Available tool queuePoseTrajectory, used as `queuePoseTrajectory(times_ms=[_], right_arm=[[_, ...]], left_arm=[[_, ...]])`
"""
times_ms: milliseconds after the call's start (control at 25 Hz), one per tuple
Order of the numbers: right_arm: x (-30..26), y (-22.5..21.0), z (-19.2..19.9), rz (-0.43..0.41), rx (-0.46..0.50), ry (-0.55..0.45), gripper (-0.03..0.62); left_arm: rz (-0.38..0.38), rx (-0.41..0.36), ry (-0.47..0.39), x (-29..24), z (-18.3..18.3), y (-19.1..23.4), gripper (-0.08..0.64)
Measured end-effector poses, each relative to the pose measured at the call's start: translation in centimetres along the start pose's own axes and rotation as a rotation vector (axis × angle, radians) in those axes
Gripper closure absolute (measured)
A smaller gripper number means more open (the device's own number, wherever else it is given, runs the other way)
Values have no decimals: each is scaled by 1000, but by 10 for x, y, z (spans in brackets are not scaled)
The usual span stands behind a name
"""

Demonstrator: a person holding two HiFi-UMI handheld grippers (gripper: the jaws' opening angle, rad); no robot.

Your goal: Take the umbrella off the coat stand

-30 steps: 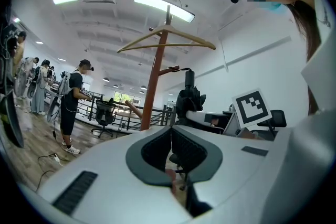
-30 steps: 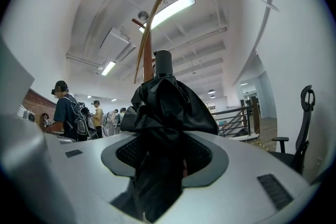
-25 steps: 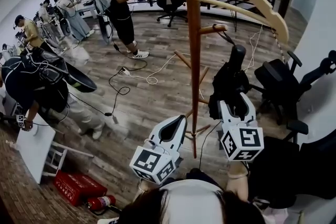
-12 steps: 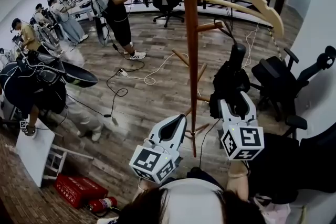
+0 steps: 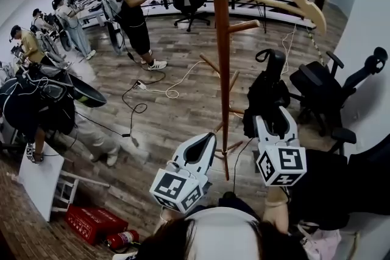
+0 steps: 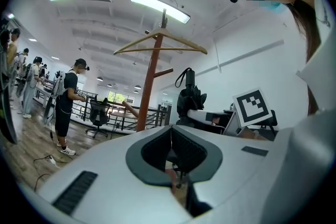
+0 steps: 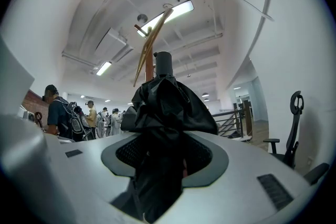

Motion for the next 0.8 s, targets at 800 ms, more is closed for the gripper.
queuePoseTrajectory(times_ms=[800], right_arm=[[44,36,3,50,7,8,370]], left_arm=[[33,24,13,48,-3,-3,551]])
Point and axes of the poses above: the fingertips, and each gripper's own axes: x backward along the fingers, y to its left, z out of its underside, the point moved 10 cm from there along x, backward along the fingers, and after that the axes turned 9 degrees about -y, right-handed, at the moved point
